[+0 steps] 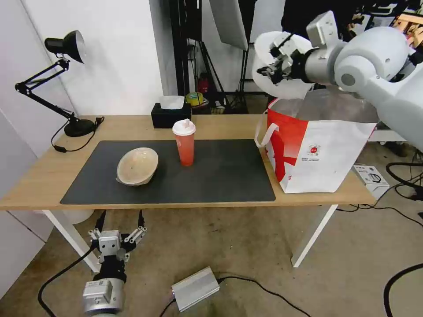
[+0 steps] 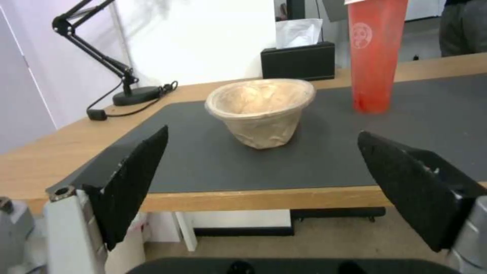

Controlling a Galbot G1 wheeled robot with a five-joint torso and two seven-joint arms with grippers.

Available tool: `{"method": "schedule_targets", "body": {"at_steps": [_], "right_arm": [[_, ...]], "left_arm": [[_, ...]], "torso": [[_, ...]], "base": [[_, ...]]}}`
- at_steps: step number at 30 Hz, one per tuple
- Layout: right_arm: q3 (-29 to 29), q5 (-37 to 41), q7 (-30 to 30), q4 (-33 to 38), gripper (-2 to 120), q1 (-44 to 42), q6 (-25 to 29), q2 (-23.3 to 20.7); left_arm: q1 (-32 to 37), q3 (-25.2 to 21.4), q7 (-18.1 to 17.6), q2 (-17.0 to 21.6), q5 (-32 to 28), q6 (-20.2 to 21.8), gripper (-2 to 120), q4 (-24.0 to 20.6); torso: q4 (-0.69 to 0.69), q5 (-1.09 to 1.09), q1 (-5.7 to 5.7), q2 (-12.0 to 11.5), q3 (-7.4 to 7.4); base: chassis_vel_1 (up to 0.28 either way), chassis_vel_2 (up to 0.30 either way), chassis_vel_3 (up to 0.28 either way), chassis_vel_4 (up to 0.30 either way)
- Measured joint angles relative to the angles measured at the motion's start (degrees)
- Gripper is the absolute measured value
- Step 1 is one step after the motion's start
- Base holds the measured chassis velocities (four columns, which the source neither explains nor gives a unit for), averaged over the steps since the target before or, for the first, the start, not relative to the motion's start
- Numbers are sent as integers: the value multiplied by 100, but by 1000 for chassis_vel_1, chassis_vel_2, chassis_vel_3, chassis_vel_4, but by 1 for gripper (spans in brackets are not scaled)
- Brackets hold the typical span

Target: Pick up the trash from the table and place it into the takeout bag.

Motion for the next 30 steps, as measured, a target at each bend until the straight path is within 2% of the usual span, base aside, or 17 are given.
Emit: {"method": "schedule_targets", "body": {"at_steps": [30], "right_arm": [[540,-356,-270,178,0,-889,8,-759]], "left_arm": [[-1,-20,-6,18,-3,10,100,3]], "torso": [[0,0,0,0,0]], "base": [[0,0,0,0]]}}
